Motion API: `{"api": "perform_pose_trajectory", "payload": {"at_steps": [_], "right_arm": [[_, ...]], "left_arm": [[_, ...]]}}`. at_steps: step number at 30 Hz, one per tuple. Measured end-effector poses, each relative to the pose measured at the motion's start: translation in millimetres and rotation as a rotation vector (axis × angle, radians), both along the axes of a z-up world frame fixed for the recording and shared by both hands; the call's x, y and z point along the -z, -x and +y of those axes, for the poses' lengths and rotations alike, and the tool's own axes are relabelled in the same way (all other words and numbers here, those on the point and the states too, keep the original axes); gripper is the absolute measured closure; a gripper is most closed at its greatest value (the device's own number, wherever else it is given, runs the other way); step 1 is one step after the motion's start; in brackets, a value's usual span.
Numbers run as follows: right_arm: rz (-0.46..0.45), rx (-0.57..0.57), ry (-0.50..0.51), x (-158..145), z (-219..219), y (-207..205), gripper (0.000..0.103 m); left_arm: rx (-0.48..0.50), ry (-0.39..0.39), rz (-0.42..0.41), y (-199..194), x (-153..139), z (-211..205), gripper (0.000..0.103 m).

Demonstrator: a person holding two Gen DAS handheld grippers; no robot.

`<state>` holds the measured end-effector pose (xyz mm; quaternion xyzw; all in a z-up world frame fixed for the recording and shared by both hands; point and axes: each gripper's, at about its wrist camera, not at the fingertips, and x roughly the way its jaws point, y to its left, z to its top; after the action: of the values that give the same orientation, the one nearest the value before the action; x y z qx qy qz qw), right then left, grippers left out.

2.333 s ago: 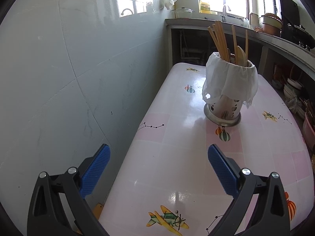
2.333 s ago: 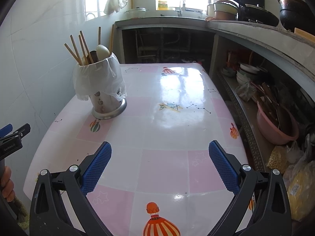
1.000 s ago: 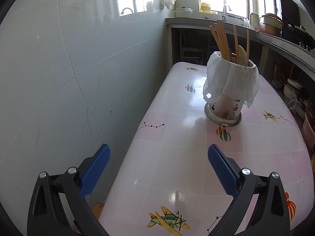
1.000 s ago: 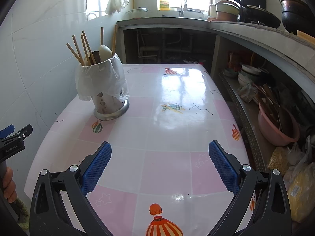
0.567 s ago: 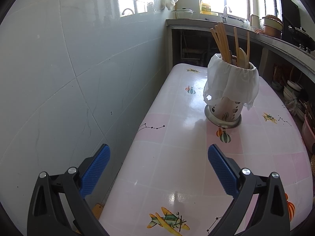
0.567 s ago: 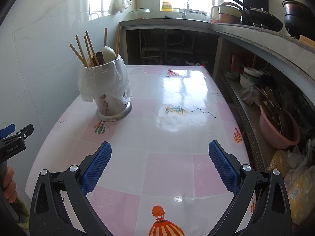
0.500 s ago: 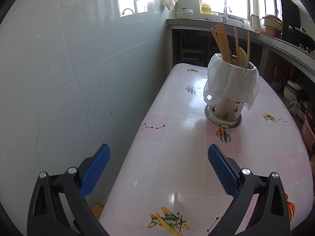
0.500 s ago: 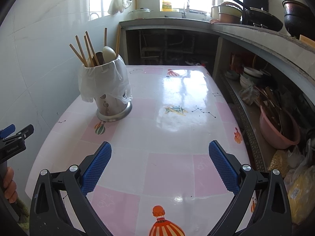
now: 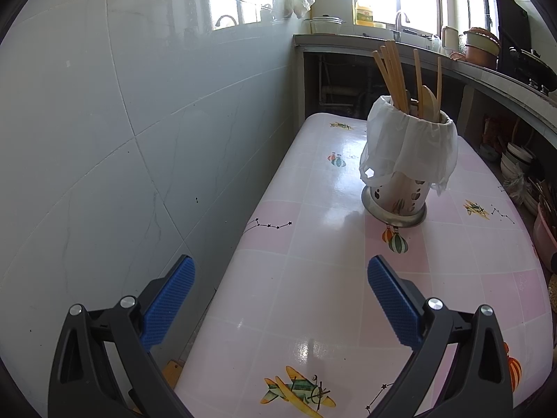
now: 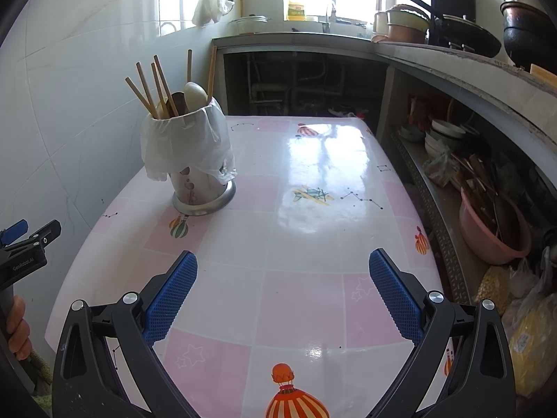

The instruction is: Organize utensils

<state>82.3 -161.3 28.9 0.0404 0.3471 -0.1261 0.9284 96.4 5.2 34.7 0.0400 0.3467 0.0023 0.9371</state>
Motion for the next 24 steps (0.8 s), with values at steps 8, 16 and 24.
{"api": "perform_pose_trajectory", "payload": {"at_steps": [8, 16, 24], "right_arm": [[-0.001, 0.000, 0.000, -0.5, 1.3, -0.1, 0.008], [-0.001, -0.001, -0.001, -1.1, 1.4, 0.1, 0.008], [-0.001, -0.001, 0.000, -0.6, 1.3, 0.1, 0.008]], "left_arm": [[0.000, 0.000, -0.003, 0.2, -0.6, 0.0, 0.006], [-0.001, -0.001, -0.003, 1.3, -1.2, -0.3, 0.006], [-0.002, -0.001, -0.003, 1.7, -1.5, -0.2, 0.006]]}}
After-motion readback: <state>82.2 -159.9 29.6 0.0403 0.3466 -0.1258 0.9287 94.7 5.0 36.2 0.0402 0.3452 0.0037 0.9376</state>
